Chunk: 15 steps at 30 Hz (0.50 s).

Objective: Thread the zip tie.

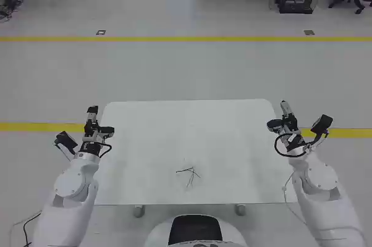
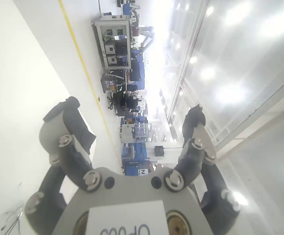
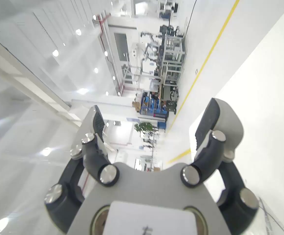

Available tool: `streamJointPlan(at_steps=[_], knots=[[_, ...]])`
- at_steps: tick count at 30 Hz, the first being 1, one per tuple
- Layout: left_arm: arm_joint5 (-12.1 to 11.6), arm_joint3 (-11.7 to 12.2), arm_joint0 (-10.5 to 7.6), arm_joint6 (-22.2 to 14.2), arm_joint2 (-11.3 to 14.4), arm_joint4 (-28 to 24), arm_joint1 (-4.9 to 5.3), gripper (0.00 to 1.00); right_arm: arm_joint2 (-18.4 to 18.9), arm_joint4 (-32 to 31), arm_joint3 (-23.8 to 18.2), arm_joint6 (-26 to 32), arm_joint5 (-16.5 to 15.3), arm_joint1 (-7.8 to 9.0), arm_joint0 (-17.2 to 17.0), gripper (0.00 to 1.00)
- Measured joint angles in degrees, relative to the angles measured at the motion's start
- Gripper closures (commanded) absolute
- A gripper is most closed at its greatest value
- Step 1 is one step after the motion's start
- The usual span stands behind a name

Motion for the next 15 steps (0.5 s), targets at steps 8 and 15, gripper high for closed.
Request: streamJointPlan(at_steps=[8,15], knots=[[0.00,0.00,0.00,0.00,0.00,0.00,0.00,0.00,-3.06,-6.35,0.57,7.06,-1.54,0.24,1.50,0.00],[0.00,0.00,0.00,0.00,0.00,0.00,0.00,0.00,-3.05,-6.32,0.56,7.02,-1.52,0.23,1.50,0.00]])
